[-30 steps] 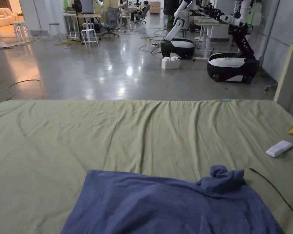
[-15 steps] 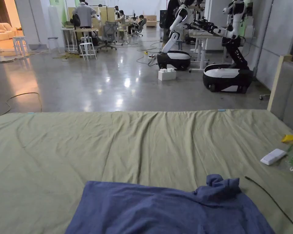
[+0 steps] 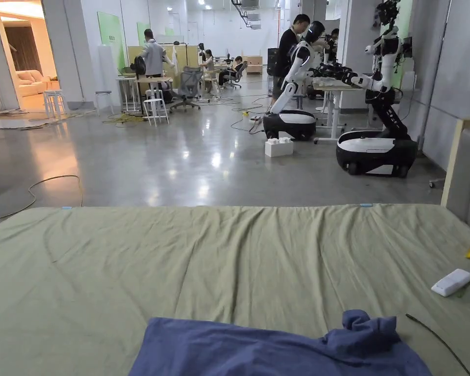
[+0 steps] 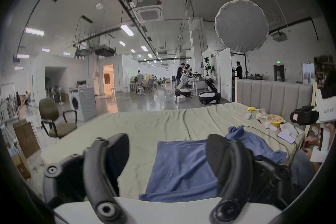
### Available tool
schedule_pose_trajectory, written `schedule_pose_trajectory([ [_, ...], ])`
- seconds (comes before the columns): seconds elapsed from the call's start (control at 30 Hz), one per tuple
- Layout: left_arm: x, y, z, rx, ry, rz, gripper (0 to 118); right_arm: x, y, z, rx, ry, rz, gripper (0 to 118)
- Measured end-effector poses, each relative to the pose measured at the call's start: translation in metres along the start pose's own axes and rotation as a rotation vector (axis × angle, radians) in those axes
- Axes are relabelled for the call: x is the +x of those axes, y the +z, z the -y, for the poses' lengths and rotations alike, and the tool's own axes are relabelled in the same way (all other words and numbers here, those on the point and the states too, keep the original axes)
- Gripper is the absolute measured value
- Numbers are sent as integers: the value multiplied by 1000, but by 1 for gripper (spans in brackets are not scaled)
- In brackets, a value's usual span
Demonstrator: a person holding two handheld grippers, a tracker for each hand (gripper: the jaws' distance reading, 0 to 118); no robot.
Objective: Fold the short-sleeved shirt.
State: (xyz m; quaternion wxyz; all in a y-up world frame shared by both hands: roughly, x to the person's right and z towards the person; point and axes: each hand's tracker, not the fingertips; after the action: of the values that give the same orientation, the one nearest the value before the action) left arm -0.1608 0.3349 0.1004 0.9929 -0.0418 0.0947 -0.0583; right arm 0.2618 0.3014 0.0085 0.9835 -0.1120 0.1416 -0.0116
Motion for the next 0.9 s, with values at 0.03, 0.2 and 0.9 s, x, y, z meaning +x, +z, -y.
schedule_pose_trajectory([
  [0.03,1,3,-1,7,0,0,69,-3,1,-1,-7,18,4,38],
  [0.2,1,4,-9,-2,74,49,1,-14,5,-8,4,45,5,2],
  [0.9,-23,-16,3,-107,152,68,0,-9,5,-4,5,7,18,0],
])
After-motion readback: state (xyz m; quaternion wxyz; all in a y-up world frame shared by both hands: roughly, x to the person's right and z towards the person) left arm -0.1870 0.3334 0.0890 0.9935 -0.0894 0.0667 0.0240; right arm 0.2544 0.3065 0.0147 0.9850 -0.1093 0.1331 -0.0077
